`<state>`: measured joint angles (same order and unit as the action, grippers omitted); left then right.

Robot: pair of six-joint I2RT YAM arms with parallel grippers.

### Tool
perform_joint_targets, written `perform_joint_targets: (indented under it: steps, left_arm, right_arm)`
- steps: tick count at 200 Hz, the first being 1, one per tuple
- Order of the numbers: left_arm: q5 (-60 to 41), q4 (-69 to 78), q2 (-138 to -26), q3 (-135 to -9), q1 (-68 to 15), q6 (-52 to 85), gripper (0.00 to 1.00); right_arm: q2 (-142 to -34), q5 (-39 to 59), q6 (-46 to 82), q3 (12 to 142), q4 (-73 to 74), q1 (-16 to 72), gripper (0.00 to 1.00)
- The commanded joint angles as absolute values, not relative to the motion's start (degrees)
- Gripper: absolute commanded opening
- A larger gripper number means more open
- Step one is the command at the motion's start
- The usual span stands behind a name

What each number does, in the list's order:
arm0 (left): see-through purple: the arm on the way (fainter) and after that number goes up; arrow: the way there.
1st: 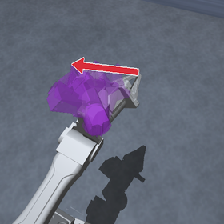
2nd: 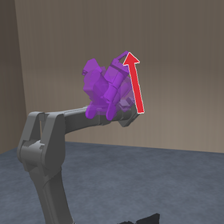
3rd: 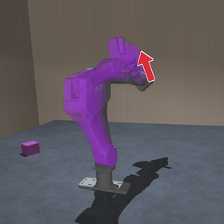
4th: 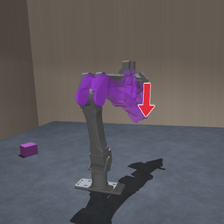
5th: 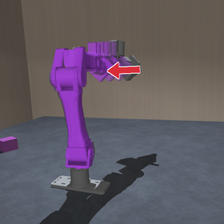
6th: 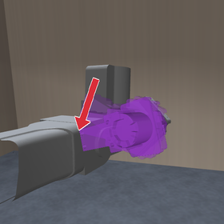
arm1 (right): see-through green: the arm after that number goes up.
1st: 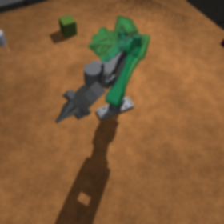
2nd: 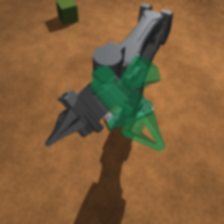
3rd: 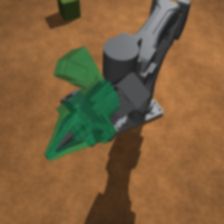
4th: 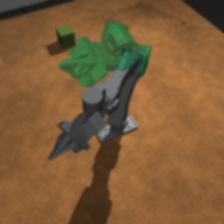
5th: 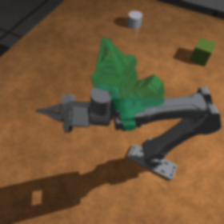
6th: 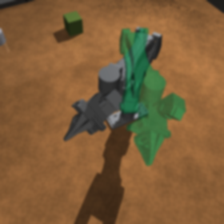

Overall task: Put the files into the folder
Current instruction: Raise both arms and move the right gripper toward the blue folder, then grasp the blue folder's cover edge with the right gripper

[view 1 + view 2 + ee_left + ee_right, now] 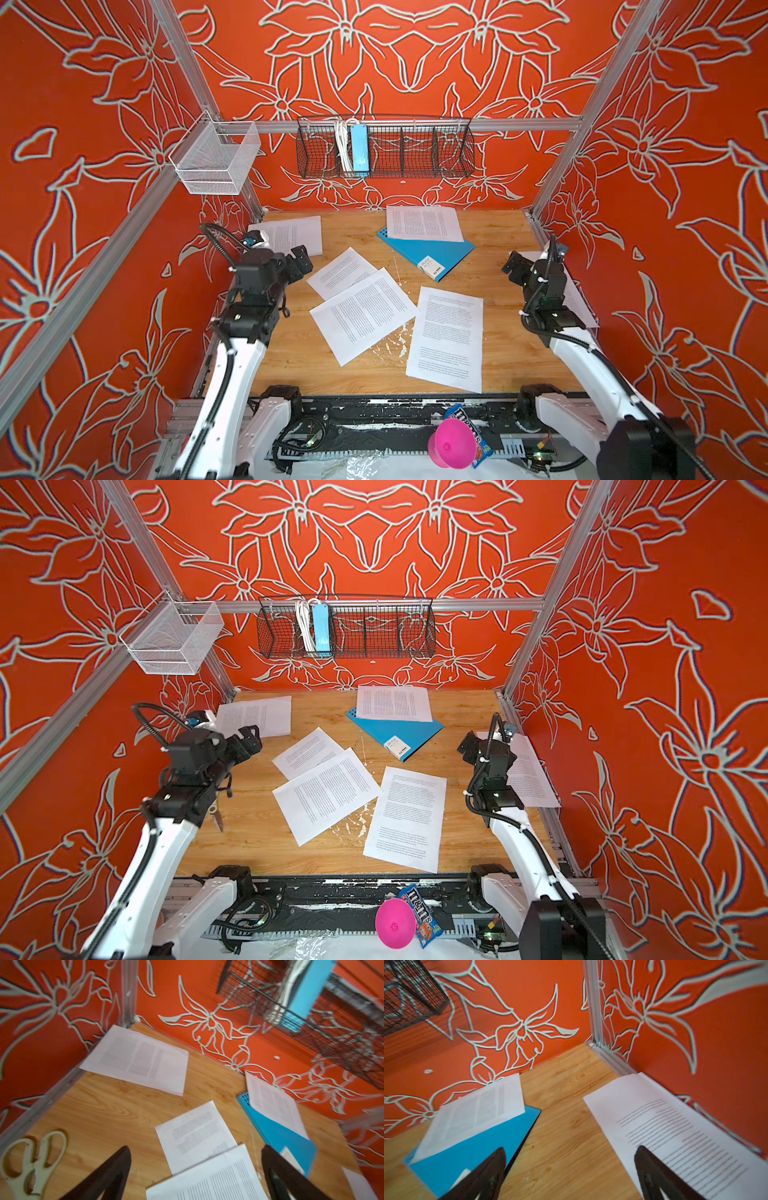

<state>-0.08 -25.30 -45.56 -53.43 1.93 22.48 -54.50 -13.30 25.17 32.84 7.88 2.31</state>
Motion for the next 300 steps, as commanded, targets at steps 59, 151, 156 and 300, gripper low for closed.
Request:
perform_joint_targets:
  steps: [59,151,156,300]
  left_arm:
    - [-47.2,-33.7,-30.3,-44.1,0.0,17.6,0.97]
    - [-45.7,-29.1,-30.0,-40.5,-0.1,20.6,0.97]
    - [-45.4,-29.0,-29.8,-40.5,-0.1,20.7,0.97]
    - [-46.1,-27.9,-29.5,-39.7,-0.1,21.0,0.97]
  right_arm:
    - [-72.9,28.7,46.0,27.9,24.0,2.7,0.91]
    - [-103.8,31.0,58.5,37.4,50.1,7.6,0.69]
    - [-104.5,30.6,59.0,37.7,50.3,7.6,0.68]
    - [-119.0,29.4,67.8,44.9,61.9,7.6,0.48]
